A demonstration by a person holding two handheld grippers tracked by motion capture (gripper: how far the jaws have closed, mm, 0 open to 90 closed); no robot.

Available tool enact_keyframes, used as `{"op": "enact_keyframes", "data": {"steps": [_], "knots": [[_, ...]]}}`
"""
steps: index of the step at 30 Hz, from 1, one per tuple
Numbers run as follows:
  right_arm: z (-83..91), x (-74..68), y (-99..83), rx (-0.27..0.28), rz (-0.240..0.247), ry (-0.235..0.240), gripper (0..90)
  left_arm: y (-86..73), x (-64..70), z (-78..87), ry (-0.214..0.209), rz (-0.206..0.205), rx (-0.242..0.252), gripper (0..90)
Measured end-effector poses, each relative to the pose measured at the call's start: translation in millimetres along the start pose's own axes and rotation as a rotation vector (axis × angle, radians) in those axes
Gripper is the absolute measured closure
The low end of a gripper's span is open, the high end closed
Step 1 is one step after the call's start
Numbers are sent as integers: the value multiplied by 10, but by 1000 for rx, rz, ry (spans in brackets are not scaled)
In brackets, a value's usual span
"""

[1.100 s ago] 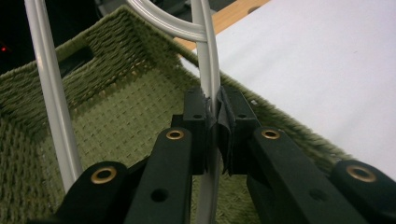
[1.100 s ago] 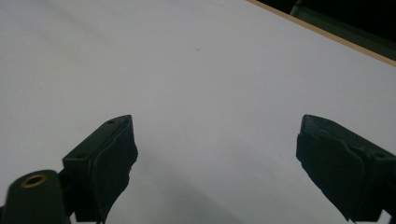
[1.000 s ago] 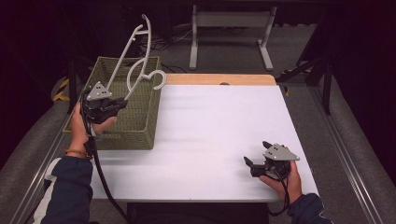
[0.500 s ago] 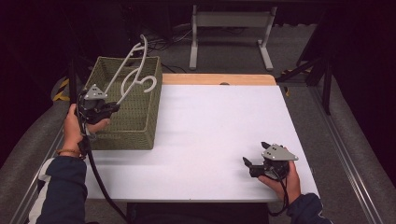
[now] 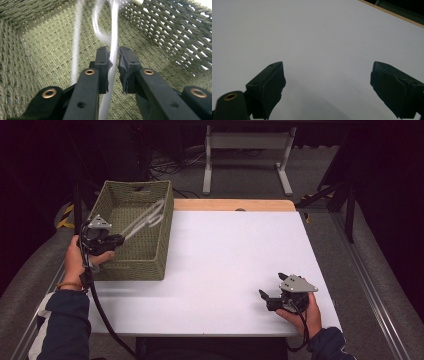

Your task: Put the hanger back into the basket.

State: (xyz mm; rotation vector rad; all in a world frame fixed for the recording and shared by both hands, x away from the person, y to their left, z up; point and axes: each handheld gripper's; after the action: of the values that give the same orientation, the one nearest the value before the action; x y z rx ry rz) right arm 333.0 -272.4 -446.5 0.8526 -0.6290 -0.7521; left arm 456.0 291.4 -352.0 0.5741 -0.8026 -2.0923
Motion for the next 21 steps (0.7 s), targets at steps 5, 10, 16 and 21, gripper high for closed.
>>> {"op": "enact_keyframes", "data": {"steps": [5,10,16,21], "knots": [[1,-4,1,1,0,4,127,1,21,27,2,-3,24,738],[5,-5,4,5,1,4,128,44,118,63,-3,-25,84,693],[8,-3,4,8,4,3,128,63,254,106,0,-50,198,624],[8,-2,8,8,7,2,128,75,335,138,8,-66,254,551]]}}
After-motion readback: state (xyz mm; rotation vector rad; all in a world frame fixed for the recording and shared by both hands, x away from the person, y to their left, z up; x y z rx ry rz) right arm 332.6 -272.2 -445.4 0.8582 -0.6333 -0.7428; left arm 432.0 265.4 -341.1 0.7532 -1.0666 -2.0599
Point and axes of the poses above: each handheld gripper's, and its own axes: z roughly backward along the jaws, y roughly out of its top, x roughly to its right, and after that the axes turned 1 degree about y, right-handed
